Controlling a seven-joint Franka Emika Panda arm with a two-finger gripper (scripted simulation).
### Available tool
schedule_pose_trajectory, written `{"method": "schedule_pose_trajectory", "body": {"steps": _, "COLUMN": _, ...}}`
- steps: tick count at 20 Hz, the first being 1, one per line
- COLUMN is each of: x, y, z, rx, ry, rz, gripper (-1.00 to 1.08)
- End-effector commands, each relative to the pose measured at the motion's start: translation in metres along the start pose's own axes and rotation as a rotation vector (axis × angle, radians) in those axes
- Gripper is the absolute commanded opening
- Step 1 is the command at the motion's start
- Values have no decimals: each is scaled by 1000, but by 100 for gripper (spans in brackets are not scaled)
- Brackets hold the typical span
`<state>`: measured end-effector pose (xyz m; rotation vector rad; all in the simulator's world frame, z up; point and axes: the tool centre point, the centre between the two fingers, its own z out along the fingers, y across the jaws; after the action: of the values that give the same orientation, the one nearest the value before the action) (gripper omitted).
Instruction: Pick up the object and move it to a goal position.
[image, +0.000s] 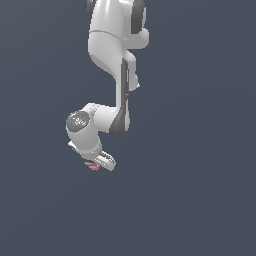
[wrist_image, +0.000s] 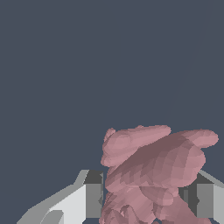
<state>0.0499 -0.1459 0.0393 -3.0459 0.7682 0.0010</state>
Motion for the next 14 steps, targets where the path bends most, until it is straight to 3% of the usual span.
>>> {"method": "schedule_pose_trajectory", "body": {"steps": 1, "x": 1, "y": 0, "z": 0, "rx": 0, "ry": 1, "rz": 0, "gripper": -100}}
{"method": "schedule_pose_trajectory", "body": {"steps": 14, "x": -1, "y": -1, "z": -3, "rx": 1, "ry": 2, "rz": -1, "gripper": -100}}
